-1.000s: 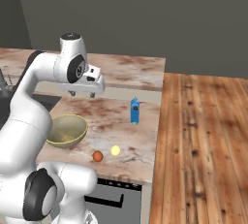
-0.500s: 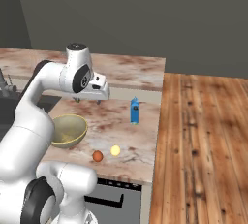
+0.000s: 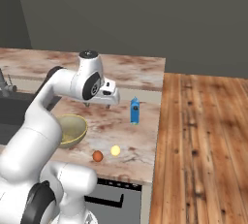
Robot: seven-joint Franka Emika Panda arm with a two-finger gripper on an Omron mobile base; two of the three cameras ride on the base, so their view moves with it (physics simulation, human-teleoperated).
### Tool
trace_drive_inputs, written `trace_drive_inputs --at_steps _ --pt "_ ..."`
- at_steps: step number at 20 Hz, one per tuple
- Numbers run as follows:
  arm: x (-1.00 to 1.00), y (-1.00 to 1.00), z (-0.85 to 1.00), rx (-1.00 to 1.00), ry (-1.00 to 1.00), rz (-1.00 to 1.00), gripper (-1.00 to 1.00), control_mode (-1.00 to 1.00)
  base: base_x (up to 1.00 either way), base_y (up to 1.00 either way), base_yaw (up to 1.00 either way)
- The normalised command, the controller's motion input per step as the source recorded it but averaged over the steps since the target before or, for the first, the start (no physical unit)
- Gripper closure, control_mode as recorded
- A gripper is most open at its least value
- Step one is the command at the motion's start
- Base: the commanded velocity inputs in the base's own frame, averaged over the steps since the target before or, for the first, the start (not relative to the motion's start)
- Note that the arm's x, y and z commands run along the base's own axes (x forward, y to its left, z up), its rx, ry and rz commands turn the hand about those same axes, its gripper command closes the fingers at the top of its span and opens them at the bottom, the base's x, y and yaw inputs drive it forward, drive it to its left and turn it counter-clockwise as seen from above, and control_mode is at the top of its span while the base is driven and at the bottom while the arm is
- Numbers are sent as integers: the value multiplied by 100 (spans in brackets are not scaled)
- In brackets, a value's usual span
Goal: Gather the eggs and milk located in the vicinity of the sink area and place them right next to the bowl.
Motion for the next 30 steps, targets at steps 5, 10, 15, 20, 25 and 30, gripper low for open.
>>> trace_drive_inputs --at_steps 5,10,15,20,25,30 --pt "26 -41 -12 0 0 0 -100 -100 0 0 0" --pt "30 -40 -11 0 0 0 -100 -100 0 0 0" --pt "32 -41 -4 0 0 0 -100 -100 0 0 0" --pt "38 -35 -2 0 0 0 -100 -100 0 0 0" --pt "45 -22 -4 0 0 0 -100 -100 0 0 0" --pt "46 -4 -6 0 0 0 -100 -100 0 0 0"
